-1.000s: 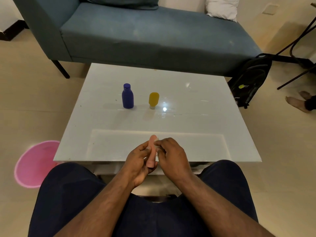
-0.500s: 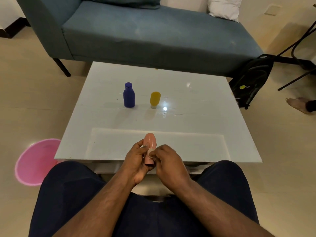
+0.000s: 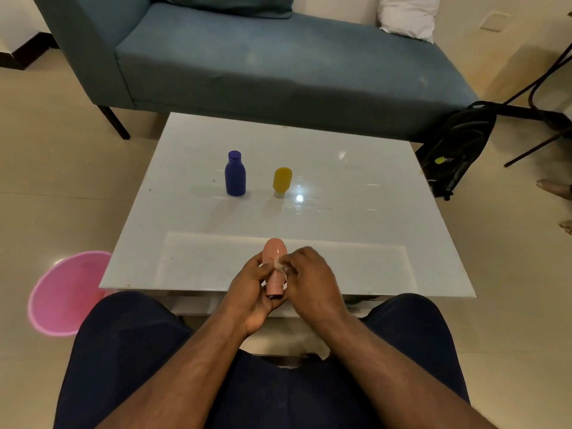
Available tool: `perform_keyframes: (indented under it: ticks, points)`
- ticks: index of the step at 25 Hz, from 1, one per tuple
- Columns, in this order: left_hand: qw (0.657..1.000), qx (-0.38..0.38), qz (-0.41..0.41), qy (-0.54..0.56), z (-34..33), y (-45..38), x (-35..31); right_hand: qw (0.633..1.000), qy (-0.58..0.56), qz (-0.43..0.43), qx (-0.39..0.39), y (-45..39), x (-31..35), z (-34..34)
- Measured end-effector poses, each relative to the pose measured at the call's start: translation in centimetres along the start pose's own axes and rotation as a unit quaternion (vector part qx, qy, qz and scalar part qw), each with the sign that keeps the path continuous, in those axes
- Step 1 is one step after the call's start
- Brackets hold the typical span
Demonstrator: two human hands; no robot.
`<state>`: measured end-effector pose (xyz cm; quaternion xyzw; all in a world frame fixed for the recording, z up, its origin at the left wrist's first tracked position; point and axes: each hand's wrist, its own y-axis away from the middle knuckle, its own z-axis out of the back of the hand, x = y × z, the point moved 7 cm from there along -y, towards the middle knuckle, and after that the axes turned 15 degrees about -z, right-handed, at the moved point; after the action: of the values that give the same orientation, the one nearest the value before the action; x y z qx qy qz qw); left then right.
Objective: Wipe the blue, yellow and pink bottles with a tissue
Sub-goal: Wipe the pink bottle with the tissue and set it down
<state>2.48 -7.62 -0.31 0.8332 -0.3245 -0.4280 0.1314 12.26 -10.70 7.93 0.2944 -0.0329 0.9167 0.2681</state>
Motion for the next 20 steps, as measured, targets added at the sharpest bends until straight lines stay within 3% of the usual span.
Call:
perform_keyframes:
  ticks: [4,8,12,20]
  points:
    - [0.998,0.040,-0.007,-0.051,-0.6,0.3,0.2,0.993,-0.049,-0.090,-0.054,-3.1,-1.2,1.5]
    - [0.995,0.060,-0.019,-0.072,-0.6,0.2,0.0,0.999,-0.009,-0.017,-0.041,-1.2,0.2,0.7]
    - [0.988,0.096,-0.032,-0.120,-0.9,0.1,0.3,0.989,-0.079,-0.100,-0.079,-3.5,-1.4,3.0]
    - [0.978,0.087,-0.047,-0.185,-0.5,0.1,0.6,0.998,0.008,0.050,-0.025,-0.7,1.5,2.0]
